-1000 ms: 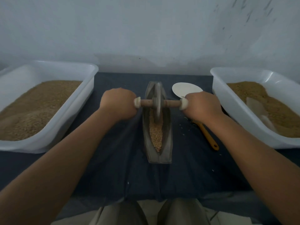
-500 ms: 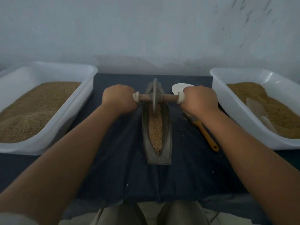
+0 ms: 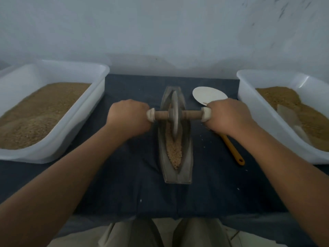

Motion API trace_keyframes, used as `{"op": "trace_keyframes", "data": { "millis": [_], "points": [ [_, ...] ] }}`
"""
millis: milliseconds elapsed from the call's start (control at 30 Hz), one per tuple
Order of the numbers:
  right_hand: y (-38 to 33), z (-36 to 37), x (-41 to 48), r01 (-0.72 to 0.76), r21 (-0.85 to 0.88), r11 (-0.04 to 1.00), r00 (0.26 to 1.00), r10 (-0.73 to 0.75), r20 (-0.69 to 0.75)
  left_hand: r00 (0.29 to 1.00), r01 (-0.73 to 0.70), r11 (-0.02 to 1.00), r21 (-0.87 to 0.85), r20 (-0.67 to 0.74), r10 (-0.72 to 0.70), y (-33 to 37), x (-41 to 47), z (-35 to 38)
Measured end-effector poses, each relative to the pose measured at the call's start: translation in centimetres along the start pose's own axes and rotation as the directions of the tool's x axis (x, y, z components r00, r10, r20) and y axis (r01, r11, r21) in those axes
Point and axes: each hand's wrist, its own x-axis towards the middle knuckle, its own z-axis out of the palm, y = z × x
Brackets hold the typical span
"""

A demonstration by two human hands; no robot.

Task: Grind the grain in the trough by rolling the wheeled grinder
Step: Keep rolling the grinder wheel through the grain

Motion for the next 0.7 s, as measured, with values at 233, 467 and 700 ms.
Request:
{"op": "trace_keyframes", "data": {
  "millis": [233, 467, 700],
  "points": [
    [0.1, 0.5, 2.6, -0.112, 0.015, 0.994, 0.992, 0.111, 0.068, 0.999, -0.024, 1.000, 0.015, 0.026, 0.024, 0.4, 4.3, -1.2],
    [0.7, -1.2, -5.8, 0.096, 0.150, 0.984, 0.994, -0.103, 0.045, 0.980, -0.133, 0.990, 0.052, -0.145, 0.140, -0.4, -5.9, -2.0],
    [-0.3, 0.3, 1.3, -0.081, 0.009, 0.997, 0.997, 0.081, -0.011, 1.000, -0.004, 1.000, -0.008, 0.010, 0.004, 0.1, 3.1, 0.1]
  ]
}}
